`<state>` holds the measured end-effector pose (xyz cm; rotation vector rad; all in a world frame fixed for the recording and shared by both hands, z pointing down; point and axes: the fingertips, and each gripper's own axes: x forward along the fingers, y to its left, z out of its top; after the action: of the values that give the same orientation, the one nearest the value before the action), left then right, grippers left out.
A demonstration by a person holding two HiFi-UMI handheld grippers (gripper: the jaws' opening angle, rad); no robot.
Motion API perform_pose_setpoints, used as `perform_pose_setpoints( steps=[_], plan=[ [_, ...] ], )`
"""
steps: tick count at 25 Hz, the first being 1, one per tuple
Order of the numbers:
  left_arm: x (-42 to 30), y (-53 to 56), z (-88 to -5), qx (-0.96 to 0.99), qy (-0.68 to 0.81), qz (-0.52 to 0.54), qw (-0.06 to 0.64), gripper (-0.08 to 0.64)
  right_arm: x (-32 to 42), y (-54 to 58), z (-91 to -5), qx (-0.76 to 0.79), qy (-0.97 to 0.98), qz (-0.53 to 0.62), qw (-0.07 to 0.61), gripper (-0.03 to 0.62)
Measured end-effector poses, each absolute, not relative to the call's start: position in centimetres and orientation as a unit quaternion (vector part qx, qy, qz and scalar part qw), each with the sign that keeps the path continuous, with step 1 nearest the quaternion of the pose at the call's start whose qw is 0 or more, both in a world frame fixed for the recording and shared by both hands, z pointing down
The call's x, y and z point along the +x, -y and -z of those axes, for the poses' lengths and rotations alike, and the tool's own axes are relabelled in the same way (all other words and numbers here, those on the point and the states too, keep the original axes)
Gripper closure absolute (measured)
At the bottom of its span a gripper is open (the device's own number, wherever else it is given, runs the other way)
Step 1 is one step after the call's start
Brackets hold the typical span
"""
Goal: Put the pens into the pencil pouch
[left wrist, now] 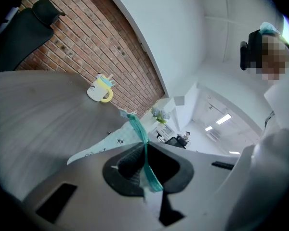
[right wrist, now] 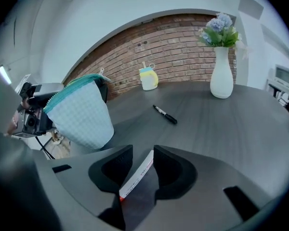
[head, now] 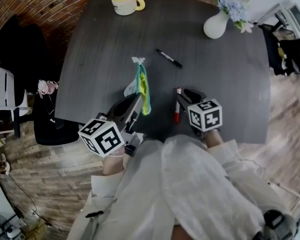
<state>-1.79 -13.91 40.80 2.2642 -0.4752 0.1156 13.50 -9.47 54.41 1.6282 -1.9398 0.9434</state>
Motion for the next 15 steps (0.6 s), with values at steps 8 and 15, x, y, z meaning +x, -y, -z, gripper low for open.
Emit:
perform_pose_setpoints(
  steps=[8, 15],
  plan=[
    [-2.0, 14.0, -41.0, 0.889, 0.191, -0.032, 0.415, 0.537, 13.8, 9.3, -57.4, 0.583, 0.673, -0.377, 0.253, 0.449],
    [-2.3, 14.1, -41.7, 0.889, 0.193, -0.030, 0.415, 0.537, 14.0, 9.3, -59.4, 0.576, 0.662, -0.398, 0.268, 0.450]
  ],
)
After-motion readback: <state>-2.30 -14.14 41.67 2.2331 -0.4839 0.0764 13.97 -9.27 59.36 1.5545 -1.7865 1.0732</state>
